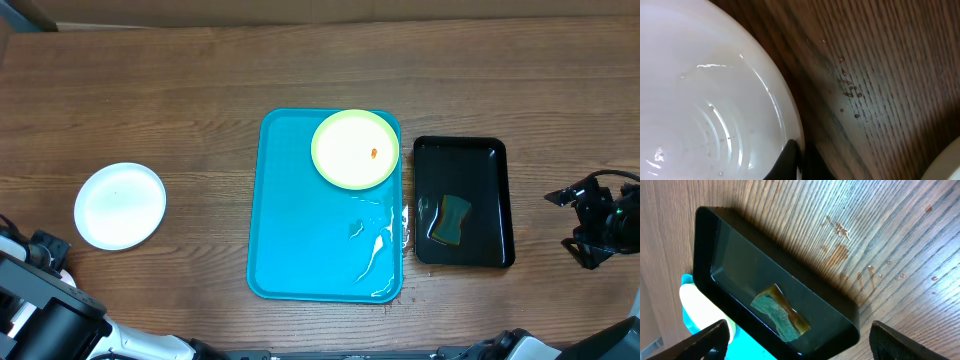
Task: Clean dirty plates on tray and stack at the side
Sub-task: 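Move the left gripper to the yellow-rimmed plate and grip its rim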
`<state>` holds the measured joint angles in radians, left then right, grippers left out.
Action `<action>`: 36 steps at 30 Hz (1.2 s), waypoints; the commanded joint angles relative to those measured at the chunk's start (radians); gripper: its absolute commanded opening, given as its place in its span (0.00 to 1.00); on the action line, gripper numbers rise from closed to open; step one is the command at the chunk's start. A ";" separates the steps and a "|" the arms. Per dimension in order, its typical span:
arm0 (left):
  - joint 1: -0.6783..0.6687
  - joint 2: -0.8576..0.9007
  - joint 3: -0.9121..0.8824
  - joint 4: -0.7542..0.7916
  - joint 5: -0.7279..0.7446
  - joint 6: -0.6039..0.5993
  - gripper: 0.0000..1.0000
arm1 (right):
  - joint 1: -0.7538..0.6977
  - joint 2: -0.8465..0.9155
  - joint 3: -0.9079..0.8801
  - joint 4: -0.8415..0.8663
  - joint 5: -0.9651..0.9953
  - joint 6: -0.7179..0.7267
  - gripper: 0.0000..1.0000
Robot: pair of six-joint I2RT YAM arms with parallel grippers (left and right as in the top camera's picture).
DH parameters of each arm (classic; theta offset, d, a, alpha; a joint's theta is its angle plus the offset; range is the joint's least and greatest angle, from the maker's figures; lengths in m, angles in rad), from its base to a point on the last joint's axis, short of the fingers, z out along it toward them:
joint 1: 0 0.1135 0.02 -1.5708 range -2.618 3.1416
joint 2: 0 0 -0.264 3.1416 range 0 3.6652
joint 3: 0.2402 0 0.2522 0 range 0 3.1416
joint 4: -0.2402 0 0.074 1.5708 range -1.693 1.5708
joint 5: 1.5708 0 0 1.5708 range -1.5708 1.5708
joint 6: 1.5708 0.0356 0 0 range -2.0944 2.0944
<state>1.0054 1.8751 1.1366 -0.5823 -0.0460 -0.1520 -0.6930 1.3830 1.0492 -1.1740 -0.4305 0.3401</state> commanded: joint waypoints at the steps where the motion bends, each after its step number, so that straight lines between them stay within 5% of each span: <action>1: -0.014 0.026 0.000 -0.020 0.083 0.018 0.04 | -0.002 -0.021 0.018 0.005 -0.008 -0.005 0.91; 11: -0.166 -0.014 0.201 -0.201 0.134 0.064 0.04 | -0.002 -0.021 0.018 0.005 -0.008 -0.004 0.91; 23: -0.608 -0.031 0.306 -0.236 -0.134 0.082 0.04 | -0.002 -0.021 0.018 0.001 -0.008 -0.005 0.91; 26: -0.674 -0.031 0.305 -0.281 -0.166 0.006 0.04 | -0.002 -0.021 0.018 0.001 -0.008 -0.005 0.91; 36: -0.712 -0.031 0.303 -0.422 -0.113 -0.013 0.06 | -0.002 -0.021 0.018 0.001 -0.008 -0.005 0.91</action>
<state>0.3103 1.8721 1.4330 -0.9897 -0.1749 -0.1471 -0.6933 1.3830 1.0492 -1.1744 -0.4309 0.3401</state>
